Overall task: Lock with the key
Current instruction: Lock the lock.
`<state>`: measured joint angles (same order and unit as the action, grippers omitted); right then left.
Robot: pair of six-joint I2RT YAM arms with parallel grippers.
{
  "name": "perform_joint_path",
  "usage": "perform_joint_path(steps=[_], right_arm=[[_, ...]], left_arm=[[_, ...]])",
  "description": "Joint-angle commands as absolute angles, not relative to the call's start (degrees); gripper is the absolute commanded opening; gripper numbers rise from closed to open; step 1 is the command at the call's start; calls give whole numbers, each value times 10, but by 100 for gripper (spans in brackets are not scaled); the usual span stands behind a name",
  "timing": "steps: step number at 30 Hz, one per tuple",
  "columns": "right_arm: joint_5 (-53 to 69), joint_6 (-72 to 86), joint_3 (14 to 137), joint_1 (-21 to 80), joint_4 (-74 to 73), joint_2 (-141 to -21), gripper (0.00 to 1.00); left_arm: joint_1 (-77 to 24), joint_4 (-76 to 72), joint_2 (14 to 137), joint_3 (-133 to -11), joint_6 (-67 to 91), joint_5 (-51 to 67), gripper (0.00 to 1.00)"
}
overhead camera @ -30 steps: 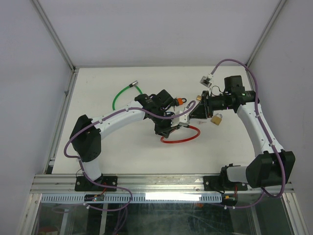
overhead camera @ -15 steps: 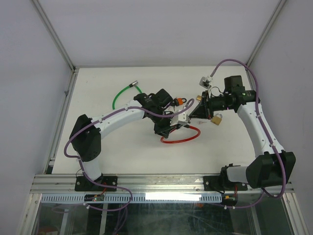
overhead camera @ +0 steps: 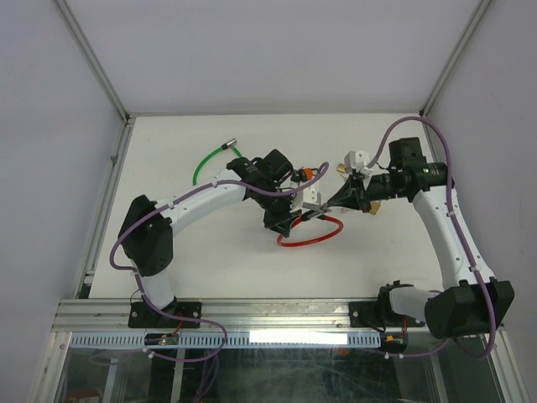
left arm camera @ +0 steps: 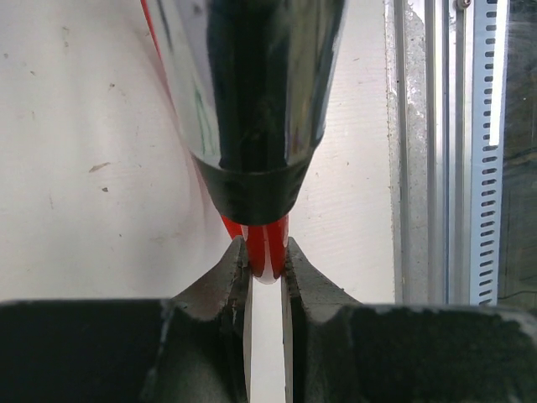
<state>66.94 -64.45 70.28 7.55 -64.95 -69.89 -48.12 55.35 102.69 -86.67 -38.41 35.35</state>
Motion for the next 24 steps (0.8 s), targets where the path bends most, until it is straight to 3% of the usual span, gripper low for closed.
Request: perform_joint_path(steps=[1, 10, 16, 17, 20, 24], right_arm=[[667, -896, 684, 82, -723, -670, 0], [608, -1276, 670, 82, -797, -657, 0], [601, -1275, 701, 81, -746, -641, 0], [605, -1255, 713, 81, -746, -641, 3], [616, -1168, 743, 78, -748, -634, 25], [628, -1067, 761, 69, -754, -613, 36]], left_arm=[[-469, 517, 1016, -886, -403, 391, 0], [-465, 528, 1032, -900, -405, 409, 0], [-466, 529, 1030, -898, -405, 406, 0], [-466, 529, 1030, -897, -405, 406, 0], [-465, 530, 1029, -894, -406, 403, 0], [-466, 529, 1029, -895, -408, 405, 0]])
